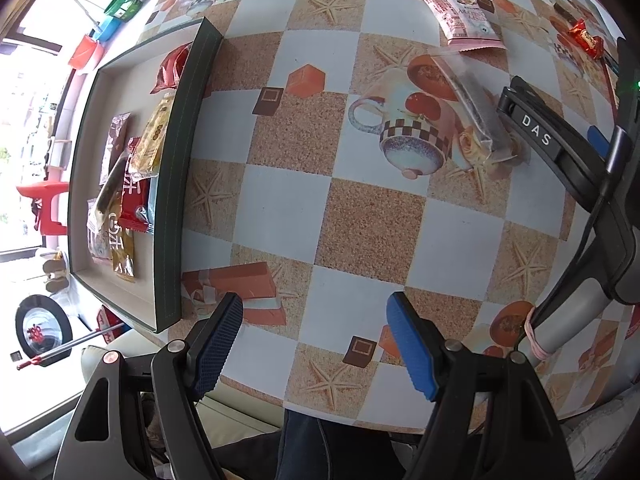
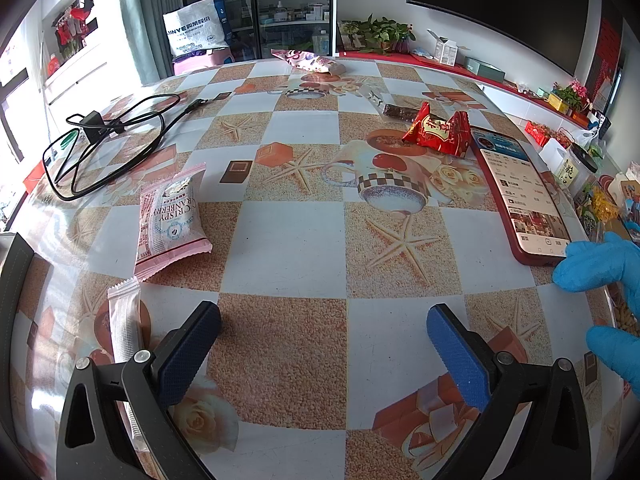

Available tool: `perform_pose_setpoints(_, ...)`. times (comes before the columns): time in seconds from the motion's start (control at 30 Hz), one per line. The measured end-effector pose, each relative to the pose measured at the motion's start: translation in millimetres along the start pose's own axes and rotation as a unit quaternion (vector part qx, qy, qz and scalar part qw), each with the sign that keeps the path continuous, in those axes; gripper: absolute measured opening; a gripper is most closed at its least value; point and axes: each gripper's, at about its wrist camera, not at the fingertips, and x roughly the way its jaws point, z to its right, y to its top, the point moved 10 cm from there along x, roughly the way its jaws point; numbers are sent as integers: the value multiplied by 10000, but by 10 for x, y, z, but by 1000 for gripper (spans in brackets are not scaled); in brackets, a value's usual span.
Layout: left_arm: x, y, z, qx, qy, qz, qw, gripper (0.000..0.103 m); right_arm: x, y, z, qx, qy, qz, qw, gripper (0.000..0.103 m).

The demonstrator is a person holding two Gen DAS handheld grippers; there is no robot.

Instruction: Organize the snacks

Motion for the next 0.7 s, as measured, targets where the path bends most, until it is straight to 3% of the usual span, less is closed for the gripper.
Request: perform_pose_setpoints(0.7, -28, 6, 25, 20, -32, 26, 10000, 78, -1, 2, 1, 1, 0, 0, 10000, 103)
